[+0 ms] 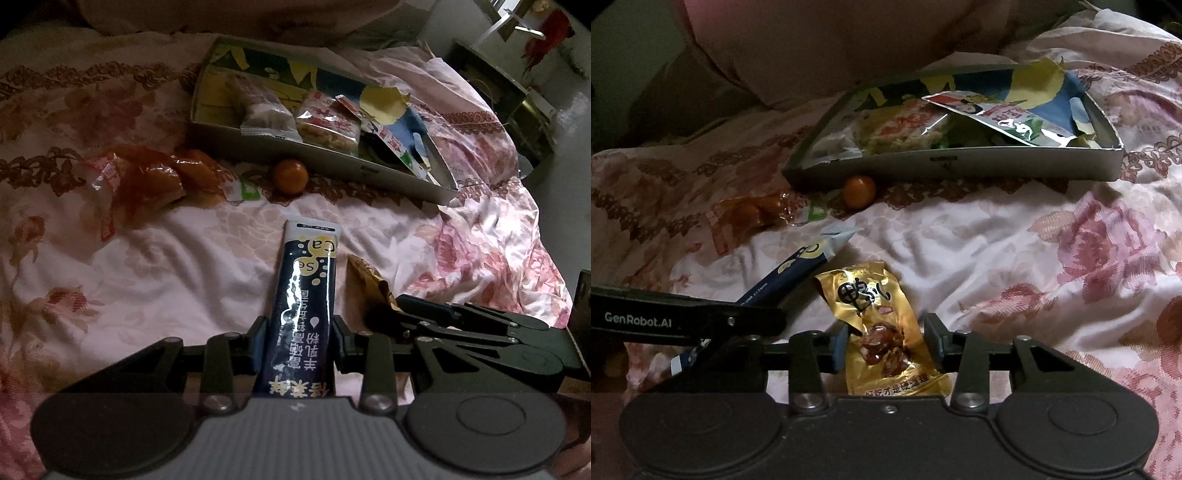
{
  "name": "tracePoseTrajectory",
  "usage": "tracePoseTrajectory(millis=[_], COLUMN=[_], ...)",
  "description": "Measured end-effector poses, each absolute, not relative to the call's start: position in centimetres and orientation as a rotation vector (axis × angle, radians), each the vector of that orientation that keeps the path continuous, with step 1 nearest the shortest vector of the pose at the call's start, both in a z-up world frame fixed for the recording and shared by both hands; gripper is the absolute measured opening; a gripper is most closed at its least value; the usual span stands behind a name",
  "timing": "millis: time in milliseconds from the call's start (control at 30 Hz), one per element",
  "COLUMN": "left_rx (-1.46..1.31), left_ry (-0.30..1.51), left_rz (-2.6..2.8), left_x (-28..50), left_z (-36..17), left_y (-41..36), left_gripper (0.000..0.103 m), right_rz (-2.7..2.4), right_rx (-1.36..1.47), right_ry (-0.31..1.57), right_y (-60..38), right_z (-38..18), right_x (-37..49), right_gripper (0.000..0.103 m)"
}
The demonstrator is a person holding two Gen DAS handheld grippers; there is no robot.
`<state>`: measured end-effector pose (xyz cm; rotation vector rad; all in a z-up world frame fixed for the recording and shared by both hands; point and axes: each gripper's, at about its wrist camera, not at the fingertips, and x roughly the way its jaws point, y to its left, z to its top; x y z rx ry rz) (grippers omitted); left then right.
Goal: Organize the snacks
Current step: 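Grasp the black stick pack with the left tool while the right tool grasps the gold candy pack, then carry the black stick pack and gold candy pack over the tin tray and lower them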
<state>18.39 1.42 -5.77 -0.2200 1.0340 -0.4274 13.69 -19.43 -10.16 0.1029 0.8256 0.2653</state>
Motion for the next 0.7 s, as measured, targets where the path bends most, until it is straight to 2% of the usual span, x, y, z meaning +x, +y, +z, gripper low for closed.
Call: tracePoseTrajectory(millis=[100, 633, 700], left_rx=[-0.231, -0.303, -0.300], left_ry=[1.035, 0.995, 0.968], left_rz=[-0.425, -0.438, -0.430], left_x=[18.4, 18.3, 18.2], left_z=[-5.8, -5.4, -5.1], left_y=[1.6, 1.8, 1.9], left_gripper=[0.038, 0.038, 0.038], right_rz=[0.253, 0.280, 0.291], right_rx=[0.074, 0.027, 0.009], right_ry=[0.808, 0.751, 0.736], right_y=[-19.1, -18.6, -18.4], right_z=[-10.0, -9.1, -8.9], right_x=[13.5, 12.8, 12.7], right_gripper=[0.042, 0.016, 0.016])
